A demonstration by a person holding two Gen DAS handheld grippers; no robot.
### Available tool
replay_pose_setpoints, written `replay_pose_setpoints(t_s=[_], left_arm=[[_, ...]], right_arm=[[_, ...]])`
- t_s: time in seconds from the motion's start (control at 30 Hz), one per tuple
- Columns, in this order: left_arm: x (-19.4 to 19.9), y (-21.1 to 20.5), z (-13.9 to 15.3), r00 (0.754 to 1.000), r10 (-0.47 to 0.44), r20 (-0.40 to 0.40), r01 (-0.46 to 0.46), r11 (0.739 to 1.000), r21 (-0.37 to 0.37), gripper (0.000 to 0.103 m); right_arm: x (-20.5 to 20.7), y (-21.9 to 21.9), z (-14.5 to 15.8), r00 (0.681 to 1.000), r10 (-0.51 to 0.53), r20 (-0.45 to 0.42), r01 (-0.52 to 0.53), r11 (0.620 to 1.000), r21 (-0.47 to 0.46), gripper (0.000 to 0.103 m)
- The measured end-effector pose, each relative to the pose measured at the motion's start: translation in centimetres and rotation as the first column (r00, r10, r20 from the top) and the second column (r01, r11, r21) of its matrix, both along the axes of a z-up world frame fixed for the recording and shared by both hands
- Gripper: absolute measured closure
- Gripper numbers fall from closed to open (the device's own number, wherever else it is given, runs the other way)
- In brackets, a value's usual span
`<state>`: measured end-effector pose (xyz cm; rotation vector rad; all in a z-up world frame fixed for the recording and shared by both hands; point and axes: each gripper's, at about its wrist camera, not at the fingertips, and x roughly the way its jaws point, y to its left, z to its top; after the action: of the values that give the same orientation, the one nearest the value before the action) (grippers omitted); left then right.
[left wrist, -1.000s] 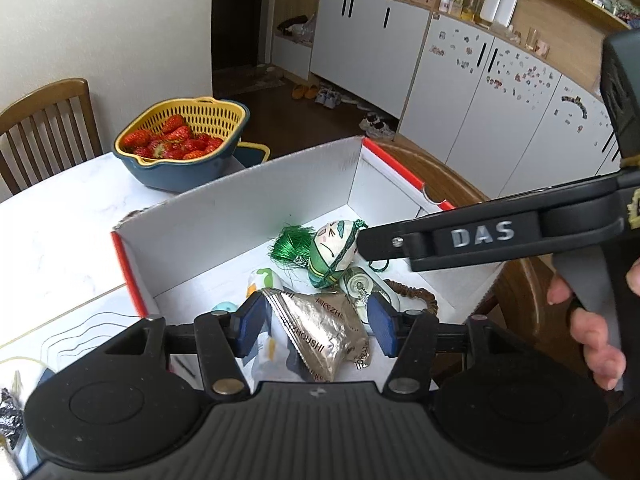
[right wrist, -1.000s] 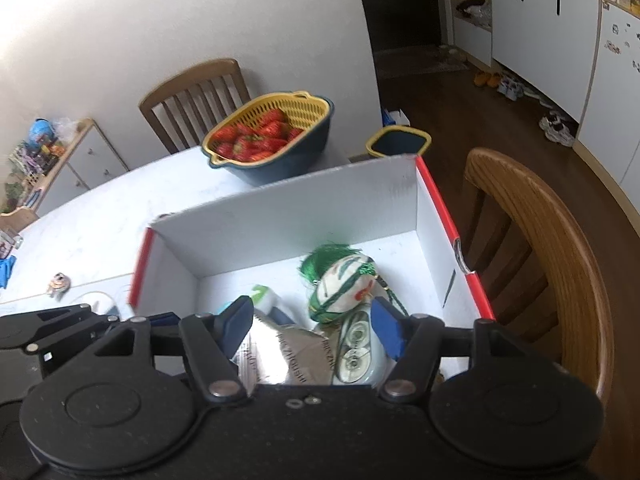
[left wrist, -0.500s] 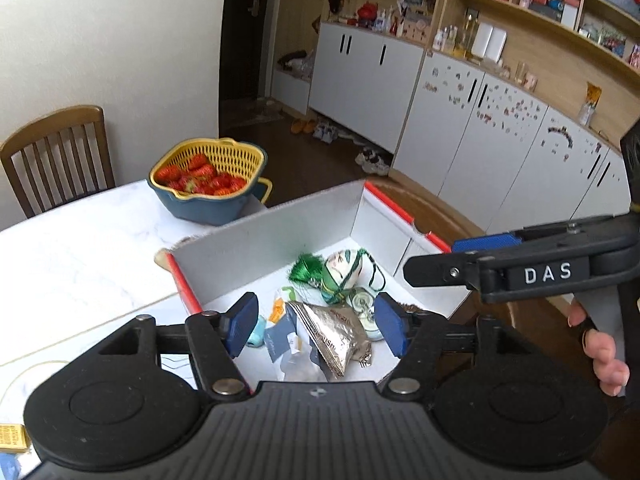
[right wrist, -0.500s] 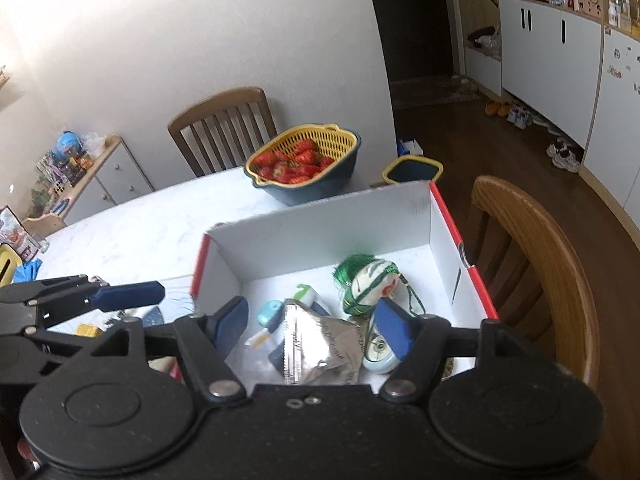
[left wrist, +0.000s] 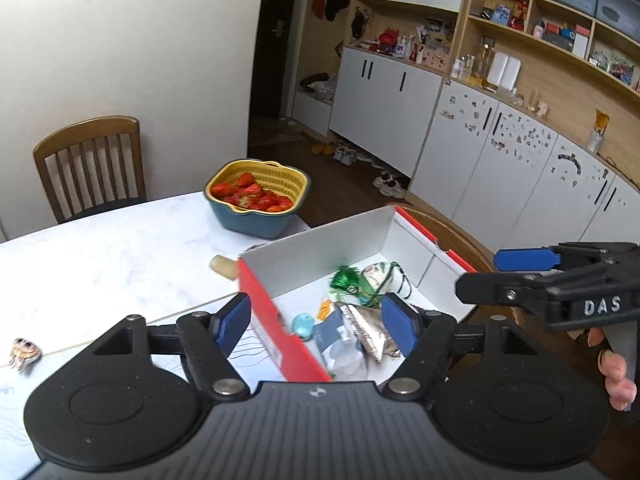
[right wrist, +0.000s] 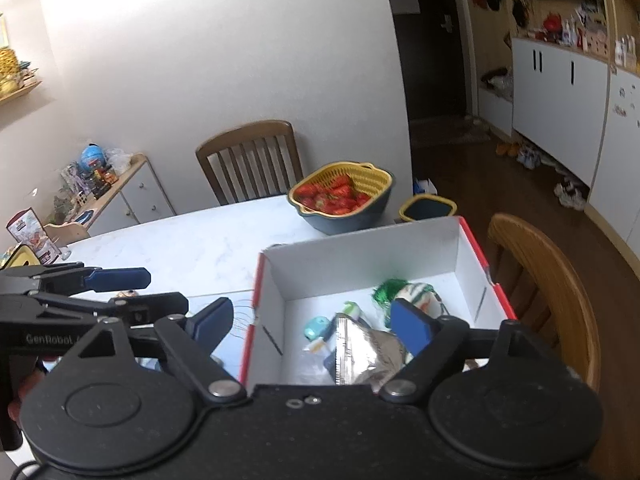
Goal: Organize objects
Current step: 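Withdraw both tools from the shoebox back over the table items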
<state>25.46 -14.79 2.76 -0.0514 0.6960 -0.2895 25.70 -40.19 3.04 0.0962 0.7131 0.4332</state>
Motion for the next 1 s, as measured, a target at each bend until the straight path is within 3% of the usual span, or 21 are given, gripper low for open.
replay_pose_setpoints(t_s=[0.17, 0.53, 0.83, 0.93, 1.0], left_arm=[[-1.2, 2.4, 0.6, 1.0, 0.011, 0.026, -0.011, 1.0, 0.008, 0.019], [-2.7, 8.5, -0.1, 0.998, 0.05, 0.024, -0.05, 0.999, 0.0, 0.017], [-3.1, 13.1, -1.3, 0.997, 0.075, 0.014, -0.075, 0.997, 0.002, 0.016], [-3.3, 14.5, -1.7, 0.997, 0.076, 0.019, -0.076, 0.997, 0.002, 0.003], [-3.4, 15.4, -2.0, 0.997, 0.077, 0.025, -0.077, 0.997, -0.003, 0.001]], right_arm=[[-1.5, 2.1, 0.5, 1.0, 0.012, 0.025, -0.012, 1.0, 0.008, 0.012], [-4.6, 8.0, 0.2, 0.998, 0.047, 0.052, -0.048, 0.999, 0.014, 0.003], [-6.1, 12.5, -1.0, 0.998, 0.049, 0.034, -0.049, 0.999, -0.013, 0.003], [-6.3, 13.7, -1.6, 0.999, 0.045, 0.022, -0.044, 0.999, -0.019, 0.003], [-6.4, 14.5, -1.9, 0.999, 0.042, 0.014, -0.041, 0.999, -0.026, 0.003]])
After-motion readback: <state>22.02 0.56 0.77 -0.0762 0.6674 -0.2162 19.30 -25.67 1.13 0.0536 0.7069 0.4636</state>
